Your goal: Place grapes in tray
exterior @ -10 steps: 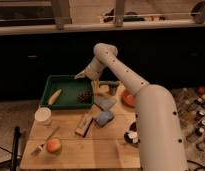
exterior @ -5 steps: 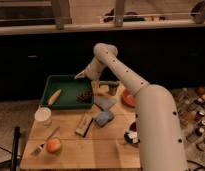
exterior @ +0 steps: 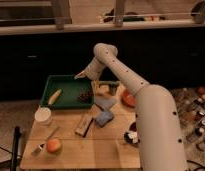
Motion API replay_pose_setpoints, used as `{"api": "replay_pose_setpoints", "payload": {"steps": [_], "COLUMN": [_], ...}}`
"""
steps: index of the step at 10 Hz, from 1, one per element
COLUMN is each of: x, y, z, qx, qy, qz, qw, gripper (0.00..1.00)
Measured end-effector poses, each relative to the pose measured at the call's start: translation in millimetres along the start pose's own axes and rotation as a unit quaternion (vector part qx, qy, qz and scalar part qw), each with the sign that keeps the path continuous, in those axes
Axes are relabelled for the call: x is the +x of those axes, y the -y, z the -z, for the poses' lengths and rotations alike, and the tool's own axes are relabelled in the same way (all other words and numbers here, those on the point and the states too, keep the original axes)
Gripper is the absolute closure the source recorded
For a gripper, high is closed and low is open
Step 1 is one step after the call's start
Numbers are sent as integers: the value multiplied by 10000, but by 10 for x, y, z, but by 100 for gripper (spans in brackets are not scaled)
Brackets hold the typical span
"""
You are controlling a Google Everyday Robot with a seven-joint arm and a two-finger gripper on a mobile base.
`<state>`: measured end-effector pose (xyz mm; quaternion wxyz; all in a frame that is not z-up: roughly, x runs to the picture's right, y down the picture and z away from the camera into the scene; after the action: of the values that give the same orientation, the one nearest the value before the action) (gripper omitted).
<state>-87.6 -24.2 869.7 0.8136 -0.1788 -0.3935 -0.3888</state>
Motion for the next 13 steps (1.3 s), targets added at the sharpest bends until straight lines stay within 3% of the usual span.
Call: {"api": "replay_pose_setpoints", "payload": {"steps": [13], "x": [0], "y": [-1], "z": [0], "qx": [-2], "qy": [1], "qz": [-1], "qw": [10000], "gripper": [20]}}
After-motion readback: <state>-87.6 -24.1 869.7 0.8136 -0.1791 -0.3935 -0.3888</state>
